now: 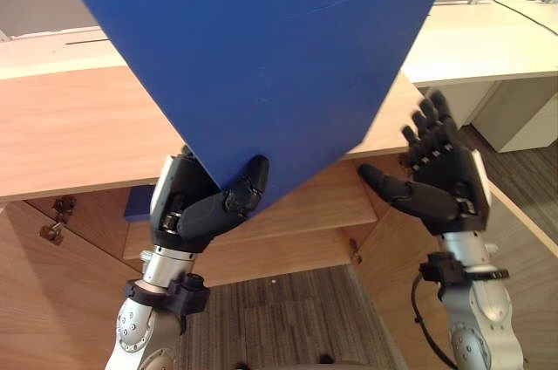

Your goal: Walk over to the cabinet, pick up the folder, carry it to the office cabinet, place the folder inside the office cabinet, then close the office cabinet door

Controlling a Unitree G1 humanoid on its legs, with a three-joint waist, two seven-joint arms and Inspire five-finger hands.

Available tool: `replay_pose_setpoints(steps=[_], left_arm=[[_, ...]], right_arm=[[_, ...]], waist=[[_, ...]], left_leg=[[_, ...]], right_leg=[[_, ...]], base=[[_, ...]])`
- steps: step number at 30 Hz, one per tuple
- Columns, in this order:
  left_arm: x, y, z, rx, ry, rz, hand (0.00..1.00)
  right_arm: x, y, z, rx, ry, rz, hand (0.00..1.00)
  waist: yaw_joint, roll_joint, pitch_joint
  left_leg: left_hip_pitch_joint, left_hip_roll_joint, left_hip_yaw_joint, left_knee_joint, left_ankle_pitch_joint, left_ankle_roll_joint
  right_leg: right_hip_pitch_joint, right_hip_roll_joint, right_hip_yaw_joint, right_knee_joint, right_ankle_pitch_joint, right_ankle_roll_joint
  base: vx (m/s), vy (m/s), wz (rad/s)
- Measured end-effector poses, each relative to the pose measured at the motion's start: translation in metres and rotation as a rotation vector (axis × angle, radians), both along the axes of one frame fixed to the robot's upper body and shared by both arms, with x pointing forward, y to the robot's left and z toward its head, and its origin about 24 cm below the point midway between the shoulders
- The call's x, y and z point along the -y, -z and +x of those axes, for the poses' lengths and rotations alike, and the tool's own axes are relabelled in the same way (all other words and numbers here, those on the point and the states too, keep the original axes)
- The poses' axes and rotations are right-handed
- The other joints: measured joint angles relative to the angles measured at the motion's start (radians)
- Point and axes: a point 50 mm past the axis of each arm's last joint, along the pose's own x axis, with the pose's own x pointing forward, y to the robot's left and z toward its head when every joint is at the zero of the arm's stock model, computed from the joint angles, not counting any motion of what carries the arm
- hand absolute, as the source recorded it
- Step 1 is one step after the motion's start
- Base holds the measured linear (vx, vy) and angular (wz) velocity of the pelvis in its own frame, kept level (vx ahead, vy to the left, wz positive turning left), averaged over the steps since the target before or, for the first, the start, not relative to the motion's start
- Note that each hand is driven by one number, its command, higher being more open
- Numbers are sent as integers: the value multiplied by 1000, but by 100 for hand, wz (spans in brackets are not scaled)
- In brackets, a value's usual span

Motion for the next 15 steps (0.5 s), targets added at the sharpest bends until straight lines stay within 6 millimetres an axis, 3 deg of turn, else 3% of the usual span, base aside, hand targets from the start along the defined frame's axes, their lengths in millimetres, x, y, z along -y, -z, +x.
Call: replay_pose_setpoints(steps=[6,7,15], left_arm=[[-6,17,2,-110,54,-40,0],[-7,19,2,-120,55,-42,0],[-12,33,0,-219,84,-40,0]], right_arm=[[-3,-16,29,16,-109,-188,100],[-3,-16,32,11,-120,-205,0],[0,-20,52,-50,-197,-347,0]], waist=[[5,0,0],[5,0,0],[10,1,-1]], left_leg=[[0,1,0,7,0,0],[0,1,0,7,0,0],[-8,1,-13,10,0,0]], right_leg=[[3,0,0,1,2,4],[3,0,0,1,2,4],[3,-1,-11,1,3,5]], base=[[-35,-23,0],[-39,-29,1],[-3,-9,3]])
